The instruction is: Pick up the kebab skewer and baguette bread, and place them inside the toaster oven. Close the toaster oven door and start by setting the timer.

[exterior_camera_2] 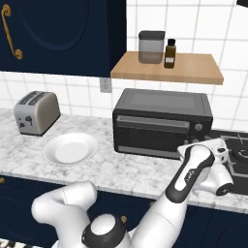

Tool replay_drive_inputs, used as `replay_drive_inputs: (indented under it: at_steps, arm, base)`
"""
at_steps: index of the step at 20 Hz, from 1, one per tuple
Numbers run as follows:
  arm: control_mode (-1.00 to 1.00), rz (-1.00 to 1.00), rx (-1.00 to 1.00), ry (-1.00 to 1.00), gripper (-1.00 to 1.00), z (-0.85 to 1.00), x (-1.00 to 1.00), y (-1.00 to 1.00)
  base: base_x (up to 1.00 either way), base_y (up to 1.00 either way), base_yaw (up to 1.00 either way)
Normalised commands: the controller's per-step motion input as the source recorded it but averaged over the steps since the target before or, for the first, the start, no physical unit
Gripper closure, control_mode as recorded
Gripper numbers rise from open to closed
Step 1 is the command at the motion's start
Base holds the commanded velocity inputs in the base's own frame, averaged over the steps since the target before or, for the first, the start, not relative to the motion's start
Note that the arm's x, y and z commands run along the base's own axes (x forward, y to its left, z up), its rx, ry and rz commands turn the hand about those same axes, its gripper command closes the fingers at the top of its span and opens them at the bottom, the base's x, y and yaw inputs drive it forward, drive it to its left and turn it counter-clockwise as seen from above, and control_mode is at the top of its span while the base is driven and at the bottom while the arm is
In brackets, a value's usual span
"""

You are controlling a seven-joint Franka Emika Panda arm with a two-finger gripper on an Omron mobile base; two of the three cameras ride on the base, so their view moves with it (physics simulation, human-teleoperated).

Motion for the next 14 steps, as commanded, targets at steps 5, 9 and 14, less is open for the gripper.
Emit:
replay_drive_inputs:
  at_steps: [5,9,14]
  arm:
    - [-1.00,-0.08,0.00,-0.02,-1.00,0.16,0.27,-0.22]
    - [-1.00,-0.07,0.00,0.00,-1.00,0.13,0.16,-0.22]
    - [-1.00,-0.04,0.08,0.00,-1.00,0.00,0.00,-0.18]
  base:
    - [0.00,0.00,0.00]
    - [0.00,0.00,0.00]
    - [0.00,0.00,0.00]
